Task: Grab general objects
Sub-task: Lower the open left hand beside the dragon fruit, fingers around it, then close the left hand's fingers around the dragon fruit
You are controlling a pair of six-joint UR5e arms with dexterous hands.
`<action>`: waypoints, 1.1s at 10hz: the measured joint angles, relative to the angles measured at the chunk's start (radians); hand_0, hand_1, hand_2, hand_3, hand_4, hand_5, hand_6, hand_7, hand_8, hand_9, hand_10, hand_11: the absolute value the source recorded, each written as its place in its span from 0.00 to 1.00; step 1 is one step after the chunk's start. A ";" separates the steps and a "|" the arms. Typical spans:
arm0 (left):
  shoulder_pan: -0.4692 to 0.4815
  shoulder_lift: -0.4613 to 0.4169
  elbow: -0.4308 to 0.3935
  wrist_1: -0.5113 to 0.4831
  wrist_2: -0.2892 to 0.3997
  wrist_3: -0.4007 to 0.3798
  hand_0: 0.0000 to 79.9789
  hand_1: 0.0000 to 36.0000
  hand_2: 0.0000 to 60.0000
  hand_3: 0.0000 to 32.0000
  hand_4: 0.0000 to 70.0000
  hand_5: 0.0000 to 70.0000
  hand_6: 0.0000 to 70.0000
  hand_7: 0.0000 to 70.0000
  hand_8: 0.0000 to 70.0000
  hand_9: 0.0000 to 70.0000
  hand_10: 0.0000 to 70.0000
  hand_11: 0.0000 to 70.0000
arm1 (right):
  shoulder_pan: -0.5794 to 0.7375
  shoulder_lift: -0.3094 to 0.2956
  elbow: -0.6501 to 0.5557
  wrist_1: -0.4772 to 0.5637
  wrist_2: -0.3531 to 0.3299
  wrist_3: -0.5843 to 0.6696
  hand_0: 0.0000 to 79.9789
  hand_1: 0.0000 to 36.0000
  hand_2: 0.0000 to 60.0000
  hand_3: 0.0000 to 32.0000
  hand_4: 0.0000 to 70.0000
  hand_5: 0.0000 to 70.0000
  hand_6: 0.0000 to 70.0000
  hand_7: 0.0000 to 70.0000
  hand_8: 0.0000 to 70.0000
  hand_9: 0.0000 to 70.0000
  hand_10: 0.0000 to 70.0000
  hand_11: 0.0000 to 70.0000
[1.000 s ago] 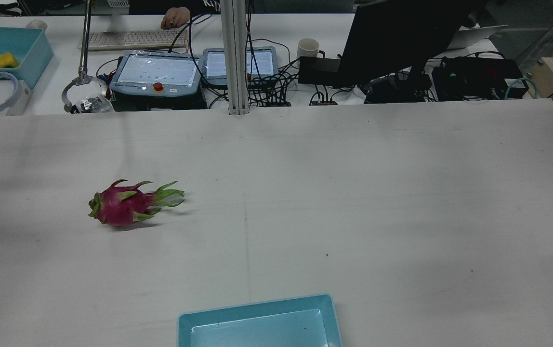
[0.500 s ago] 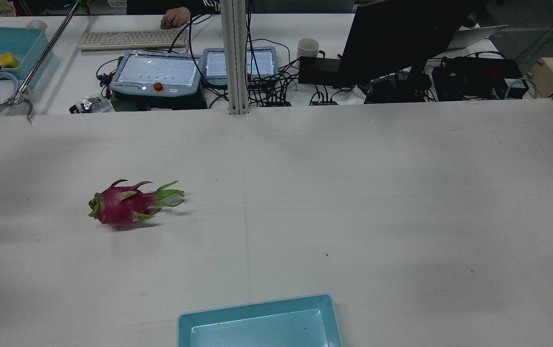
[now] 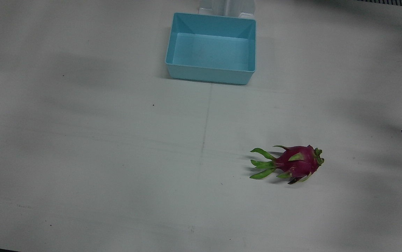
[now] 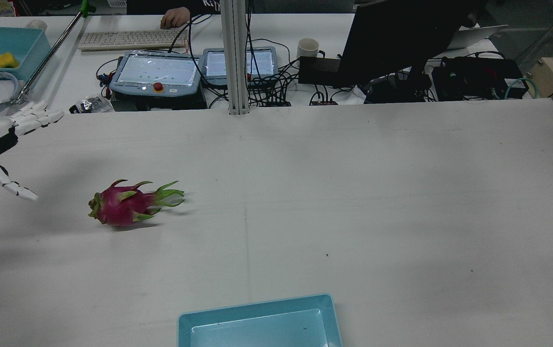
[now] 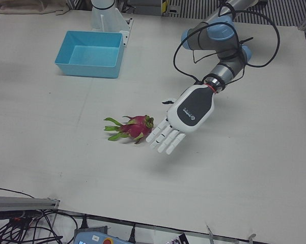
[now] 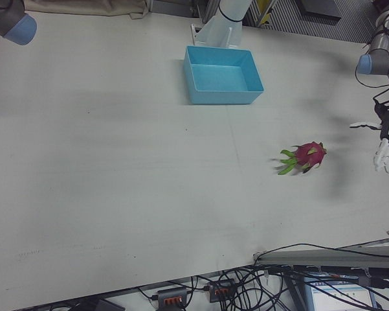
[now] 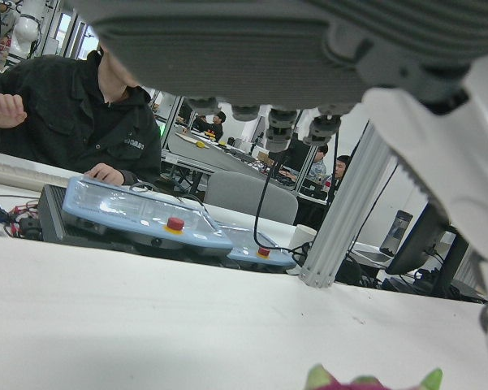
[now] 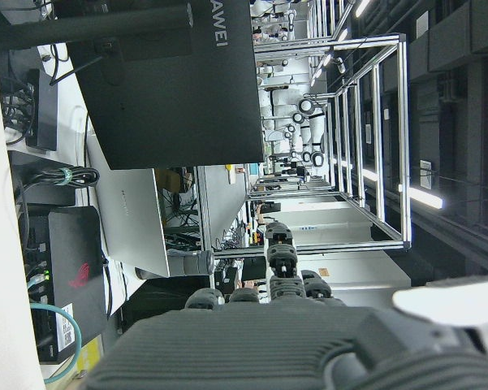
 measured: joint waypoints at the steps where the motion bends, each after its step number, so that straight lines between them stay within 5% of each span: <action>1: 0.076 -0.009 0.000 0.019 -0.062 0.025 0.67 0.70 0.34 0.00 0.00 0.00 0.00 0.17 0.00 0.01 0.00 0.00 | 0.000 0.000 0.000 0.000 0.000 0.000 0.00 0.00 0.00 0.00 0.00 0.00 0.00 0.00 0.00 0.00 0.00 0.00; 3: 0.156 -0.033 0.013 0.042 -0.133 0.101 0.70 0.83 0.42 0.00 0.00 0.00 0.00 0.13 0.00 0.01 0.00 0.00 | 0.000 0.000 0.000 0.000 0.000 -0.001 0.00 0.00 0.00 0.00 0.00 0.00 0.00 0.00 0.00 0.00 0.00 0.00; 7: 0.179 -0.070 0.064 0.101 -0.153 0.219 0.67 0.78 0.40 0.33 0.00 0.00 0.00 0.08 0.00 0.00 0.00 0.00 | 0.000 0.000 0.001 0.000 0.000 -0.001 0.00 0.00 0.00 0.00 0.00 0.00 0.00 0.00 0.00 0.00 0.00 0.00; 11: 0.183 -0.078 0.076 0.133 -0.153 0.277 0.67 0.77 0.40 0.21 0.00 0.00 0.00 0.09 0.00 0.00 0.00 0.00 | 0.000 0.000 0.001 0.000 0.000 0.000 0.00 0.00 0.00 0.00 0.00 0.00 0.00 0.00 0.00 0.00 0.00 0.00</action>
